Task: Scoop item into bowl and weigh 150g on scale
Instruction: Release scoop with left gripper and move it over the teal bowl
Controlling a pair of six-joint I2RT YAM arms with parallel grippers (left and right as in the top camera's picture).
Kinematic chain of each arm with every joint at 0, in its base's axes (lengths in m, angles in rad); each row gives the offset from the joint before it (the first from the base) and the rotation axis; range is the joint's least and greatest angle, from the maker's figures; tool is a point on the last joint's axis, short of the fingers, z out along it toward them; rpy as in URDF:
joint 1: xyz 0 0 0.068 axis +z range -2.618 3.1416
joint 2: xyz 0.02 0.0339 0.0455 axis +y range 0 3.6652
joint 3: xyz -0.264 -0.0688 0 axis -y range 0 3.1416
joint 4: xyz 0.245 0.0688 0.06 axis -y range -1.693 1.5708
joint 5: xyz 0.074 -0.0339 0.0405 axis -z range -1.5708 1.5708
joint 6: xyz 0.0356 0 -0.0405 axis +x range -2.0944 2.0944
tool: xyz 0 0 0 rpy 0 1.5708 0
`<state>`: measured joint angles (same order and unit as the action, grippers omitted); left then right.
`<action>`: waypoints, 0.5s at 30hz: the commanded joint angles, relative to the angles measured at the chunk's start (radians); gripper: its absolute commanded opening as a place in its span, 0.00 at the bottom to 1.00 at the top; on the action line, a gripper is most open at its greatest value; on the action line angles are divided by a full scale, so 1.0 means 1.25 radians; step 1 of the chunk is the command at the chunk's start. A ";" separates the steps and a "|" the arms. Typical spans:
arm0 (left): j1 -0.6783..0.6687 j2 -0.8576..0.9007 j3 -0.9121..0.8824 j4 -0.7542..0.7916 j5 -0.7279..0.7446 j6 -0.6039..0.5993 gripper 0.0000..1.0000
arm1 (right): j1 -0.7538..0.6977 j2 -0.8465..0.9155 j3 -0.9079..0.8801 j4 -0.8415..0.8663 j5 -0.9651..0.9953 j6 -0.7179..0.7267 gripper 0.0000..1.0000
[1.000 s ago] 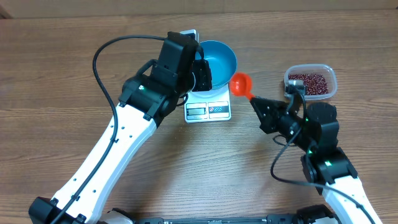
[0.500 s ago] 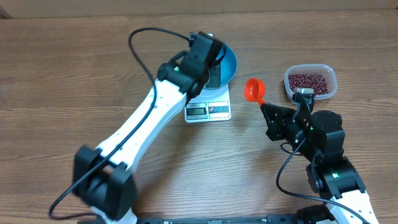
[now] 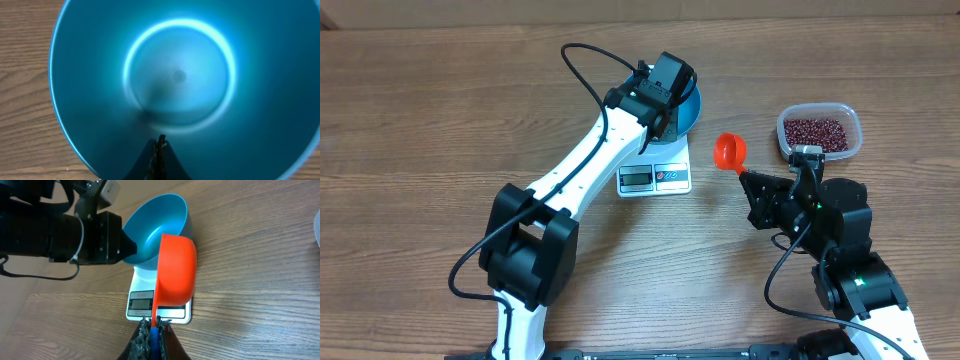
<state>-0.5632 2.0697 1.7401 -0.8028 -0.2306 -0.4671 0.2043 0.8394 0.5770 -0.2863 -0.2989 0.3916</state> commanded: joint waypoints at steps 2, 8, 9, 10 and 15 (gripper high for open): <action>0.002 0.012 0.021 -0.001 -0.055 0.015 0.04 | -0.003 -0.009 0.011 -0.002 0.008 -0.007 0.03; 0.006 0.023 0.021 -0.002 -0.055 0.015 0.04 | -0.003 -0.009 0.011 -0.009 0.008 -0.007 0.04; 0.006 0.024 0.021 -0.005 -0.054 0.015 0.04 | -0.003 -0.009 0.011 -0.009 0.008 -0.007 0.04; 0.007 0.026 0.020 -0.009 -0.055 0.015 0.04 | -0.003 -0.009 0.011 -0.009 0.008 -0.007 0.04; 0.007 0.027 0.020 -0.030 -0.059 0.015 0.04 | -0.003 -0.009 0.011 -0.009 0.008 -0.006 0.03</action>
<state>-0.5613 2.0838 1.7401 -0.8326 -0.2783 -0.4667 0.2043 0.8394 0.5770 -0.3004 -0.2993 0.3916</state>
